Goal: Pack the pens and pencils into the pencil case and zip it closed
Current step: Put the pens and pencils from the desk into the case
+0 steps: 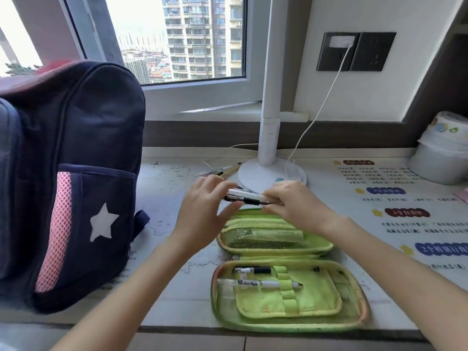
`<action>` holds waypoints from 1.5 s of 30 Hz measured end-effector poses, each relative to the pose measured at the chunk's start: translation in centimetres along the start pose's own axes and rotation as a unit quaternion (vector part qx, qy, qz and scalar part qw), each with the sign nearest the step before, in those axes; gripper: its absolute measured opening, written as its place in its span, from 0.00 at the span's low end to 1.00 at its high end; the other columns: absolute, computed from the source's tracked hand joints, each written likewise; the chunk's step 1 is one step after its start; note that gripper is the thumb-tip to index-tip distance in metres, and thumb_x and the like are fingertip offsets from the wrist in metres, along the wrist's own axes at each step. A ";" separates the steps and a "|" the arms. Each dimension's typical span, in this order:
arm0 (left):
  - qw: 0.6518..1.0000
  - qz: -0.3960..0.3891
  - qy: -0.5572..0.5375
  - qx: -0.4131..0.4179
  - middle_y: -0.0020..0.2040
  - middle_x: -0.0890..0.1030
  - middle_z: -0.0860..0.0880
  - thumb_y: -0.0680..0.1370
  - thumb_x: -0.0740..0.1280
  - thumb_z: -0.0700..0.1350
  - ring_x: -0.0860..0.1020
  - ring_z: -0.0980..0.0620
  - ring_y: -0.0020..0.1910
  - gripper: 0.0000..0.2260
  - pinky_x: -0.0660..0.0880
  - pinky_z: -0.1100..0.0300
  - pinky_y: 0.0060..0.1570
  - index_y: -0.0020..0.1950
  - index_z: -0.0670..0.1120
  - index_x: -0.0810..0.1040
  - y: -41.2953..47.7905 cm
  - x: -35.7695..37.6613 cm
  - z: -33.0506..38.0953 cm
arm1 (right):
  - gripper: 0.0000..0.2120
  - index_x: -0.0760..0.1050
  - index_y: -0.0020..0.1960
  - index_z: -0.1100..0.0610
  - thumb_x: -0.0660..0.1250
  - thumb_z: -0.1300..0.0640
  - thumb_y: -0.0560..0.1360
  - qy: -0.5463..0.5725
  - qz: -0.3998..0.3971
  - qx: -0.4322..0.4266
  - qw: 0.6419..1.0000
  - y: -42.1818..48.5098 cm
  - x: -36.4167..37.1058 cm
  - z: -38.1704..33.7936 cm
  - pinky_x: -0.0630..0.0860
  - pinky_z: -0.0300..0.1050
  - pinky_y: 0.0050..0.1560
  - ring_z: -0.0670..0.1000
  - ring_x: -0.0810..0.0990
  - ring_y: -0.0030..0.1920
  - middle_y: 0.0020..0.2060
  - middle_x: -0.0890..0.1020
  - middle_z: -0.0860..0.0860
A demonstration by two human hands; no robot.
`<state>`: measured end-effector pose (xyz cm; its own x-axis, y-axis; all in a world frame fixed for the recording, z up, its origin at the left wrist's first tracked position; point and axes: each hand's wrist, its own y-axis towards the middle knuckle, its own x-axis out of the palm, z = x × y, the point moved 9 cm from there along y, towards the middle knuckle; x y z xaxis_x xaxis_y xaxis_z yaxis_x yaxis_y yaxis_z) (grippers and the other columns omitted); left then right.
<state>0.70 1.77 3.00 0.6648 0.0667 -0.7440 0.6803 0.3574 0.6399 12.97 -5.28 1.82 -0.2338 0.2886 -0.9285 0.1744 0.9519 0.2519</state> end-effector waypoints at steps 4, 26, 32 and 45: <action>0.989 -0.070 -0.063 0.111 0.40 0.81 0.49 0.77 0.58 0.52 0.77 0.48 0.39 0.15 0.70 0.61 0.37 0.46 0.44 0.80 -1.9 0.9 4.3 | 0.17 0.72 0.34 0.62 0.71 0.51 0.71 0.066 -0.020 0.016 0.997 -4.1 0.4 -0.6 0.65 0.43 0.35 0.46 0.67 0.31 0.28 0.72 0.50; 0.987 -0.131 -0.071 0.057 0.34 0.77 0.54 0.77 0.59 0.52 0.70 0.52 0.36 0.14 0.68 0.61 0.36 0.45 0.48 0.83 -12.1 -1.8 3.0 | 0.08 0.82 0.49 0.55 0.68 0.54 0.74 0.157 0.159 0.190 0.956 -15.4 1.7 6.1 0.75 0.49 0.49 0.51 0.78 0.45 0.40 0.83 0.50; 0.975 -0.167 -0.081 0.119 0.33 0.76 0.54 0.77 0.59 0.50 0.67 0.55 0.36 0.14 0.67 0.65 0.36 0.43 0.47 0.83 -11.7 -0.9 4.5 | 0.08 0.82 0.49 0.55 0.68 0.54 0.74 0.125 0.163 0.175 0.963 -15.3 1.7 5.9 0.74 0.46 0.47 0.50 0.77 0.44 0.39 0.81 0.47; 0.970 -0.201 -0.057 0.128 0.37 0.78 0.54 0.73 0.62 0.54 0.74 0.51 0.39 0.11 0.75 0.56 0.39 0.42 0.50 0.80 -10.1 2.1 8.3 | 0.07 0.82 0.49 0.53 0.68 0.54 0.74 0.144 0.162 0.170 0.961 -15.4 1.8 5.6 0.71 0.42 0.46 0.49 0.76 0.45 0.38 0.80 0.46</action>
<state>-2.17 -9.43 -3.44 0.3506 -0.1390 -0.9261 0.9358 0.0894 0.3409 15.24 -19.97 -5.22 -0.3619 0.6266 -0.6903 0.5728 0.7336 0.3657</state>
